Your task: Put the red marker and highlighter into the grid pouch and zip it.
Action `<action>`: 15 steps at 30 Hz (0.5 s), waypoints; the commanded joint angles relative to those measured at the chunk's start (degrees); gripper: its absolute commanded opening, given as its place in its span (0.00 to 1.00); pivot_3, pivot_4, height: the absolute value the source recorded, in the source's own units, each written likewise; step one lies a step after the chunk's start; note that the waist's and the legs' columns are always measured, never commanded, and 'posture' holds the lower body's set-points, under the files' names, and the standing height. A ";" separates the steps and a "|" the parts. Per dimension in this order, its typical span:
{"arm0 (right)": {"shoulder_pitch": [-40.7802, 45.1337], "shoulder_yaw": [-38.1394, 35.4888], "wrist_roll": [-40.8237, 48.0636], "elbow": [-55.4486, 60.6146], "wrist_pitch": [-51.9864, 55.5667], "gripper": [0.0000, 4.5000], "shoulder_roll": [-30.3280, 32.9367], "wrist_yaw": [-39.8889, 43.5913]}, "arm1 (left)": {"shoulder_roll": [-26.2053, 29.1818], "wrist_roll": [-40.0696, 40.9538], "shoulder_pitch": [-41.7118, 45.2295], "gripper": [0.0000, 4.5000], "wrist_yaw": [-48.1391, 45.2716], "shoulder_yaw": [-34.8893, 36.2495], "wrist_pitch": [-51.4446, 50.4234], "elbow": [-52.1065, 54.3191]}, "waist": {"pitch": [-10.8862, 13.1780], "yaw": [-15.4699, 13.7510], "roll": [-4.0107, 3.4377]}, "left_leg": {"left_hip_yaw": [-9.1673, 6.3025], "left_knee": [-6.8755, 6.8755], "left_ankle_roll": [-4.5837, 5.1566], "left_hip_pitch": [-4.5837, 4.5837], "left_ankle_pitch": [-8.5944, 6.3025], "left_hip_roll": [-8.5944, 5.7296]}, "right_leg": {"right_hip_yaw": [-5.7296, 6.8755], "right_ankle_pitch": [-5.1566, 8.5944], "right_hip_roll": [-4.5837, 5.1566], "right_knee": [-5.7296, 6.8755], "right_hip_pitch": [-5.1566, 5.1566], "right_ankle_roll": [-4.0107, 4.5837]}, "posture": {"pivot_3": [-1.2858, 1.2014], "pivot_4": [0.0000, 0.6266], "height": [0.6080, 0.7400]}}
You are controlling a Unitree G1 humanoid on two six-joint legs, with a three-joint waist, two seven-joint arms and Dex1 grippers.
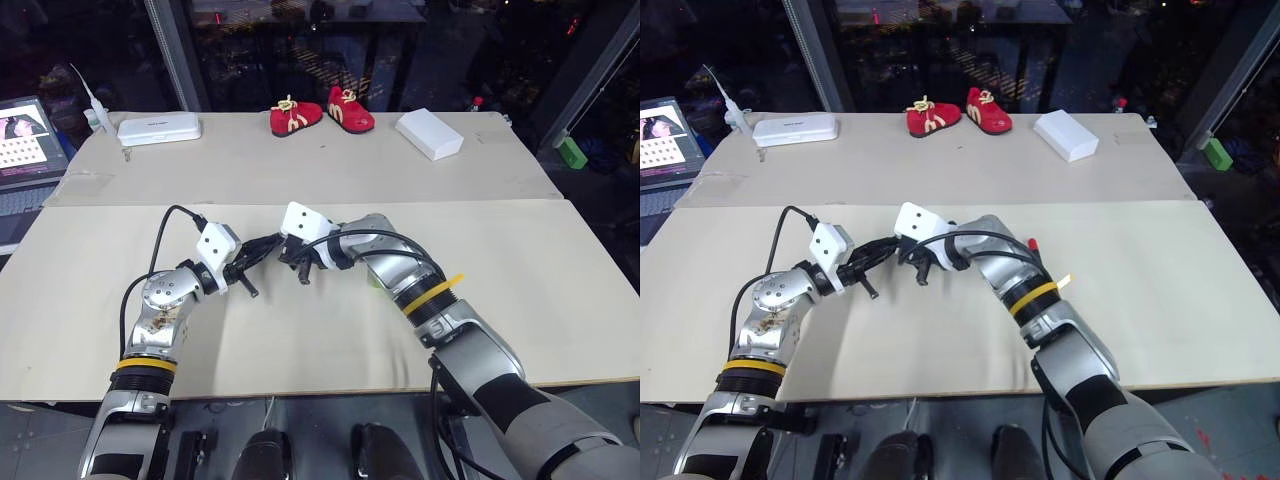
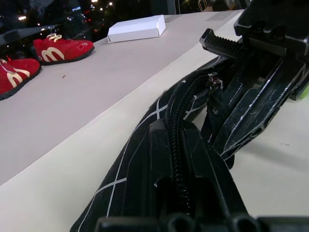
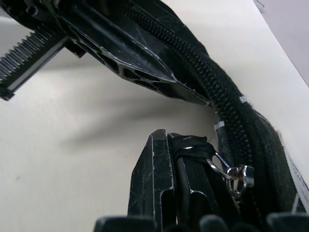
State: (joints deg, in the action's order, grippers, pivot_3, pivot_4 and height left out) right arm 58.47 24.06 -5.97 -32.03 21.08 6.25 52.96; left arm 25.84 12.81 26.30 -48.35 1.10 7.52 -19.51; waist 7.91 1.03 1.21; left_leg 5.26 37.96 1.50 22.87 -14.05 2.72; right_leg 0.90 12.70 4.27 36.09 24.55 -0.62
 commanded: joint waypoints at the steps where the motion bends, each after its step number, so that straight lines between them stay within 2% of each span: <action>1: 2.39 -2.51 1.54 0.79 -1.35 0.28 -0.43 -0.13 | -0.36 0.15 1.00 0.00 0.10 0.05 0.38 1.71 | 0.00 0.04 0.00 | 0.00 0.00 0.00 0.00 0.00 0.00 | 0.00 0.00 0.00 0.00 0.00 0.00 | 0.52 0.24 1.00; 3: 1.41 -3.99 4.02 4.28 2.09 0.41 1.50 3.43 | -0.22 0.11 0.37 0.00 0.18 0.23 0.27 2.18 | 0.00 -0.01 0.00 | 0.00 0.00 0.00 0.00 0.00 0.01 | 0.00 0.00 -0.01 0.00 0.00 0.00 | 0.52 0.24 1.00; 5: -1.44 -5.51 8.38 11.64 8.37 0.58 5.40 9.23 | 0.02 0.18 -0.23 0.00 0.45 0.58 0.09 2.67 | 0.00 -0.28 0.00 | -0.02 0.00 0.00 0.02 0.00 0.00 | 0.01 0.00 0.00 -0.01 0.00 0.00 | 0.52 0.24 1.00; 8: -6.53 -6.06 13.39 22.08 14.59 0.58 12.05 15.78 | 0.10 0.36 -0.71 0.00 0.88 0.94 -0.29 3.41 | 0.00 -0.81 0.00 | -0.16 0.01 0.01 0.09 -0.01 0.00 | 0.08 0.00 0.08 -0.07 -0.05 -0.01 | 0.52 0.24 1.00; 11: -15.50 -9.55 20.05 37.44 19.31 0.58 22.85 21.64 | 0.21 0.47 -1.12 0.00 1.24 1.25 -0.39 3.83 | 0.00 -1.24 0.00 | -0.21 0.01 0.06 0.14 -0.04 -0.02 | 0.12 -0.01 0.10 -0.21 -0.11 -0.02 | 0.52 0.24 1.00; 13: -20.37 -12.45 21.96 43.21 19.81 0.58 28.82 22.28 | 0.14 0.47 -1.38 0.00 1.63 1.40 -0.49 4.21 | 0.00 -1.51 0.00 | -0.25 0.01 0.07 0.19 -0.04 -0.02 | 0.15 -0.01 0.09 -0.25 -0.08 -0.02 | 0.52 0.24 1.00; 15: -23.07 -15.70 20.54 44.10 19.38 0.58 32.72 18.23 | -0.08 0.62 -1.66 0.00 2.15 1.60 -0.63 4.58 | 0.02 -1.44 0.03 | -0.25 0.01 0.06 0.13 -0.04 -0.09 | 0.11 -0.01 0.08 -0.26 -0.08 -0.03 | 0.52 0.24 1.00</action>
State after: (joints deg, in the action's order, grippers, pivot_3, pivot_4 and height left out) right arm 35.23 12.90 14.06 8.54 40.55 37.26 73.75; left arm 25.80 12.84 24.34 -46.86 1.82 7.04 -17.54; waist 7.93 -0.42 1.24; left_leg 5.01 37.98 1.57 22.91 -14.09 2.63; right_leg 0.92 12.70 4.35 35.79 24.47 -0.64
